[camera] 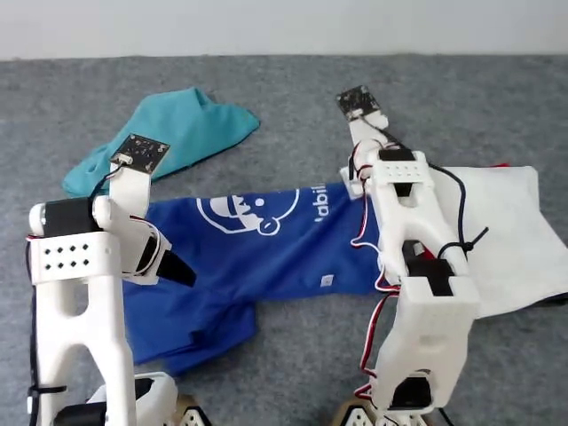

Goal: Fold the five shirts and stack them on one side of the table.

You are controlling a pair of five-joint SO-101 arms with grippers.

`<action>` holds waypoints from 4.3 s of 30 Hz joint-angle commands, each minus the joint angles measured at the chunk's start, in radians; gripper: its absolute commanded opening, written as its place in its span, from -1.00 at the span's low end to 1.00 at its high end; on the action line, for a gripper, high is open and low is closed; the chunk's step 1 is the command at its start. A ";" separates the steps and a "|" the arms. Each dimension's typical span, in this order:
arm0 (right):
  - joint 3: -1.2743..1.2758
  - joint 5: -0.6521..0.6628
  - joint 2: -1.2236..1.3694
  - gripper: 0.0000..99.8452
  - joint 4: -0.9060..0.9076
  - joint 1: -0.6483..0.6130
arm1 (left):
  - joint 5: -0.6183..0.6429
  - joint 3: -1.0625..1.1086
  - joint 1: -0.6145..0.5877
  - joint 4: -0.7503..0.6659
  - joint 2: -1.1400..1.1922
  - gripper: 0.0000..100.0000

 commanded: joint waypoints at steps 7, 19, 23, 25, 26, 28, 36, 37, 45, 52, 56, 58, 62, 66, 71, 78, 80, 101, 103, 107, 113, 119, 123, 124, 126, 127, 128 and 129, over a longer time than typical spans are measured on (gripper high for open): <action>-0.127 0.005 0.071 -0.62 -0.002 0.094 | 0.009 -0.002 0.000 0.009 -0.026 -0.30; -0.486 0.005 -0.059 -0.32 0.631 0.048 | 0.006 0.077 0.002 0.009 -0.026 -0.30; -0.485 0.012 -0.120 -0.32 0.878 0.050 | 0.000 0.124 0.002 0.009 -0.026 -0.30; -0.485 0.021 -0.131 -0.32 0.995 0.053 | -0.043 0.162 0.002 0.008 -0.026 -0.30; -0.483 0.029 -0.133 -0.32 1.033 0.053 | -0.069 0.182 0.000 0.005 -0.026 -0.30; -0.437 0.025 -0.154 -0.32 1.035 0.056 | -0.104 0.219 0.000 0.003 -0.026 -0.30; -0.041 0.023 -0.288 -0.32 1.013 0.024 | -0.120 0.240 -0.005 0.003 -0.026 -0.30; 0.006 0.023 -0.308 -0.32 0.998 0.004 | -0.120 0.240 -0.005 0.003 -0.026 -0.30; 0.206 0.026 -0.430 -0.32 0.628 -0.128 | -0.120 0.240 0.000 0.003 -0.026 -0.30; 0.170 0.026 -0.456 -0.32 0.593 -0.033 | -0.117 0.240 -0.005 0.008 -0.026 -0.30; 0.166 0.026 -0.469 -0.32 0.680 -0.022 | -0.117 0.240 0.000 0.008 -0.026 -0.30; 0.175 0.031 -0.452 -0.32 0.648 0.002 | -0.117 0.240 0.000 0.008 -0.026 -0.30; 0.206 0.032 -0.387 -0.32 0.464 0.064 | -0.117 0.240 -0.003 0.009 -0.026 -0.30; 0.209 0.032 -0.302 -0.32 0.332 0.113 | -0.117 0.240 -0.002 0.009 -0.026 -0.30; 0.207 0.034 -0.196 -0.32 0.170 0.180 | -0.117 0.240 0.000 0.009 -0.026 -0.30; 0.138 0.031 -0.179 -0.32 0.139 0.188 | -0.117 0.240 0.000 0.009 -0.026 -0.30; 0.110 0.032 -0.180 -0.32 0.156 0.188 | -0.117 0.240 0.000 0.009 -0.026 -0.30; 0.143 -0.051 -0.433 -0.32 0.708 -0.105 | -0.115 0.242 -0.005 0.011 -0.028 -0.30; 0.226 -0.074 -0.441 -0.32 0.668 -0.096 | -0.115 0.242 -0.003 0.011 -0.028 -0.30; 0.261 -0.098 -0.438 -0.46 0.634 -0.058 | -0.115 0.242 0.000 0.009 -0.026 -0.30; 0.315 -0.095 -0.433 -0.62 0.633 -0.047 | -0.115 0.242 0.000 0.011 -0.026 -0.30; 0.379 -0.064 -0.440 -0.60 0.608 -0.012 | -0.115 0.246 -0.003 0.011 -0.026 -0.30; 0.387 -0.061 -0.441 -0.60 0.610 0.047 | -0.115 0.275 -0.002 0.011 -0.026 -0.30; 0.387 -0.060 -0.438 -0.60 0.610 0.056 | -0.115 0.274 -0.002 0.011 -0.026 -0.30; 0.388 -0.060 -0.433 -0.60 0.610 0.062 | -0.115 0.274 0.002 0.009 -0.026 -0.30; 0.393 -0.060 -0.433 -0.60 0.605 0.062 | -0.115 0.274 0.002 0.009 -0.026 -0.30; 0.400 -0.060 -0.433 -0.60 0.601 0.059 | -0.115 0.274 0.002 0.009 -0.026 -0.30; 0.411 -0.060 -0.433 -0.60 0.585 0.058 | -0.115 0.274 0.002 0.009 -0.026 -0.30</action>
